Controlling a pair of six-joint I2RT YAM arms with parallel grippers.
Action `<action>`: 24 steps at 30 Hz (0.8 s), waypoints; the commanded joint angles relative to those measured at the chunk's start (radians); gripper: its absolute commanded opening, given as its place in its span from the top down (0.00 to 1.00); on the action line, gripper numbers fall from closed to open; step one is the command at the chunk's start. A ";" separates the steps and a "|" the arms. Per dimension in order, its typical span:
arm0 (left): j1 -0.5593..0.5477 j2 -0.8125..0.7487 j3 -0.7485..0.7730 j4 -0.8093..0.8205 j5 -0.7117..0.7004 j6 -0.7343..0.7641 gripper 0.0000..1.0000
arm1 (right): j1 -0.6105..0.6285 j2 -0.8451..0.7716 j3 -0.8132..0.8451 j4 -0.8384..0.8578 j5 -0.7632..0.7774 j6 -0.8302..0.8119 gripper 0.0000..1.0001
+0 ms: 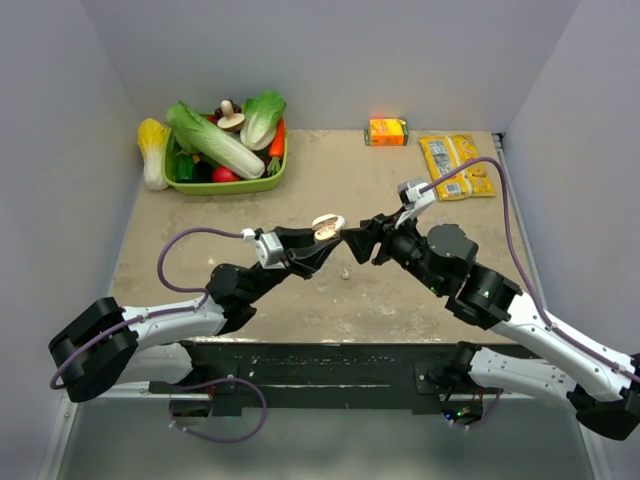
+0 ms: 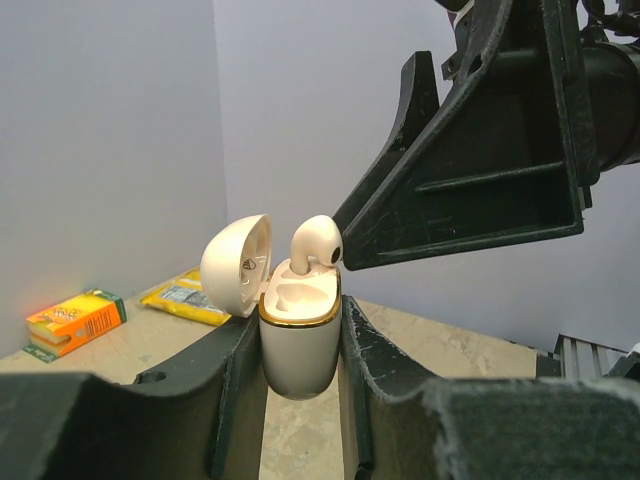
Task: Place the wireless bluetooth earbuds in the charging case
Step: Place the earbud in the charging case, then pick up the earbud from the center of the board.
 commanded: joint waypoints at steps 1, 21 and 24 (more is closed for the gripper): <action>-0.004 -0.011 0.004 0.345 0.033 -0.001 1.00 | 0.002 0.024 0.048 0.040 -0.007 -0.014 0.42; -0.002 -0.241 -0.212 0.299 -0.120 0.036 1.00 | 0.001 -0.012 -0.214 0.006 0.220 -0.011 0.42; -0.007 -0.307 -0.275 0.271 -0.149 0.002 1.00 | -0.001 0.126 -0.280 0.080 0.186 0.021 0.46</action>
